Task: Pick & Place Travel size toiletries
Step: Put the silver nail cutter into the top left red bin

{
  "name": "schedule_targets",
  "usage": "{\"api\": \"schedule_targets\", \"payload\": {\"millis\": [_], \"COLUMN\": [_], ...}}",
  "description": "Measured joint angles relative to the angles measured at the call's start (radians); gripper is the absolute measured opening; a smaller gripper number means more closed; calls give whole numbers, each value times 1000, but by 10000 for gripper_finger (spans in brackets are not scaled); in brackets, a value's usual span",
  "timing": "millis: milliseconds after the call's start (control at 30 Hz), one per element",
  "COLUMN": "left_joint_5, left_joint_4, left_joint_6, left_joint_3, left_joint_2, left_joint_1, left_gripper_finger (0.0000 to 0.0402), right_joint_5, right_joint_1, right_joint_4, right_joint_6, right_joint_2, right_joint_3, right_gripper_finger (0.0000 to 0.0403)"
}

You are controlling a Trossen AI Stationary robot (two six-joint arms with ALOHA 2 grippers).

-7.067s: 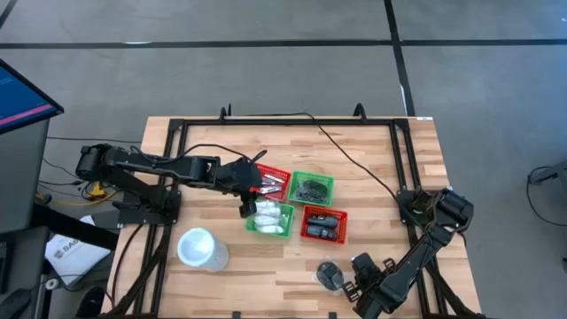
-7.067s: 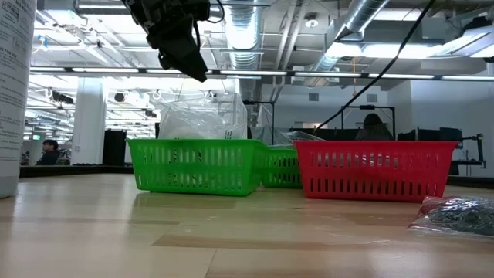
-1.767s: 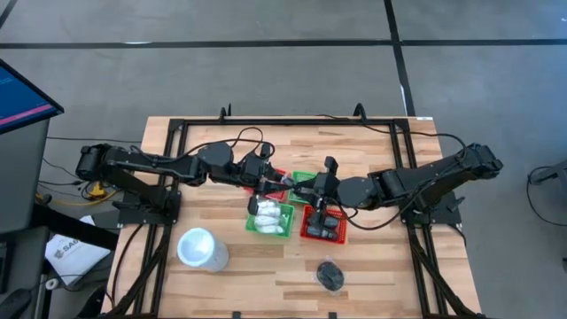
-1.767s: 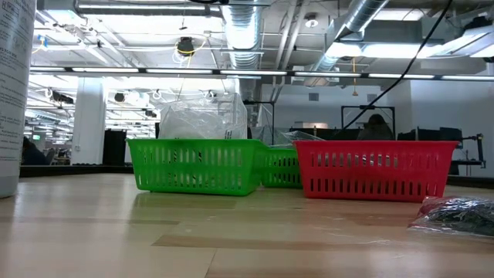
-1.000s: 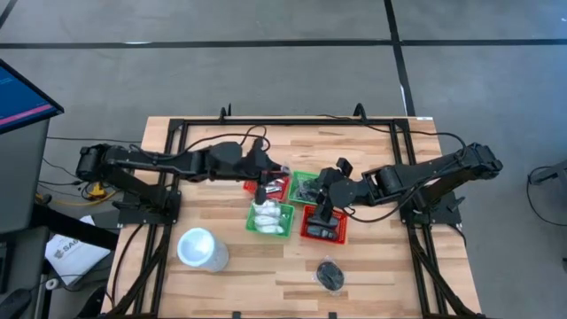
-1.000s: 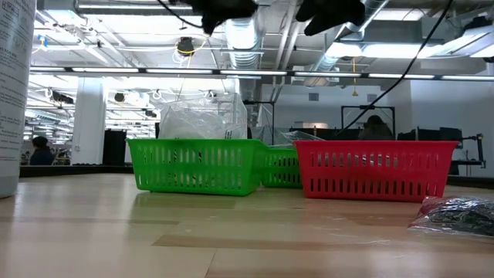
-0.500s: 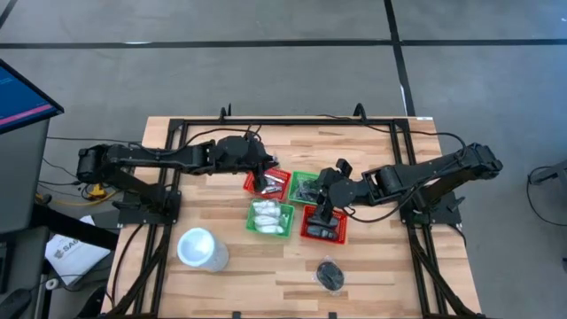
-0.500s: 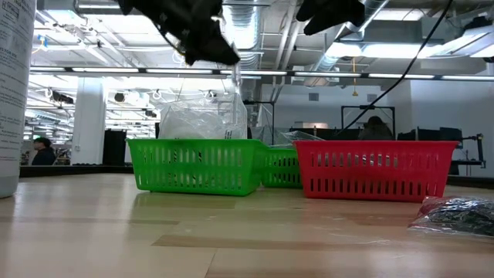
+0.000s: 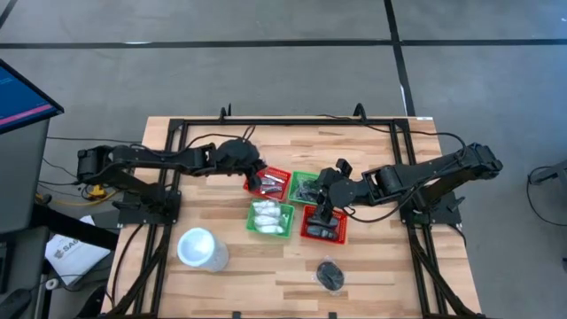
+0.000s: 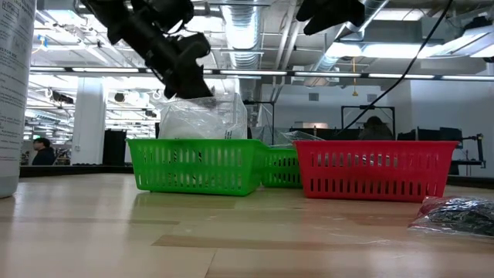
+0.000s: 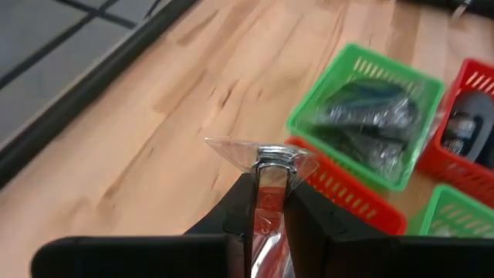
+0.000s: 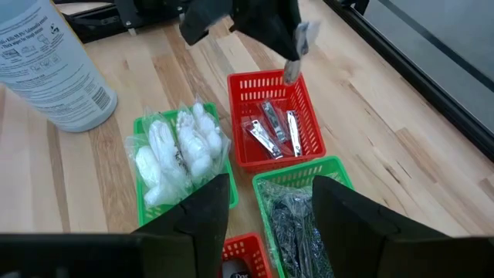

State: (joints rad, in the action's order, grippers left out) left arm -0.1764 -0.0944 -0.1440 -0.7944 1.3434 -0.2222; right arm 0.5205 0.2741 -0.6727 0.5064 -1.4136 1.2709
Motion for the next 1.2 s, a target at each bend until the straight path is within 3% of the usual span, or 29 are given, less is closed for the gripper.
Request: {"api": "schedule_targets", "payload": {"millis": [633,1200], "left_joint_5": [1,37], "left_joint_4": [73,173], "left_joint_6": [-61,-66], "left_joint_3": [110,113], "left_joint_2": [2,141], "left_joint_1": [2,2], "left_gripper_finger": [41,46], "right_joint_5": [0,0], "right_joint_1": [0,0], "right_joint_4": [8,22], "right_joint_6": [0,-8], "right_joint_2": [0,0], "right_joint_3": [0,0], "right_gripper_finger": [169,167]}}
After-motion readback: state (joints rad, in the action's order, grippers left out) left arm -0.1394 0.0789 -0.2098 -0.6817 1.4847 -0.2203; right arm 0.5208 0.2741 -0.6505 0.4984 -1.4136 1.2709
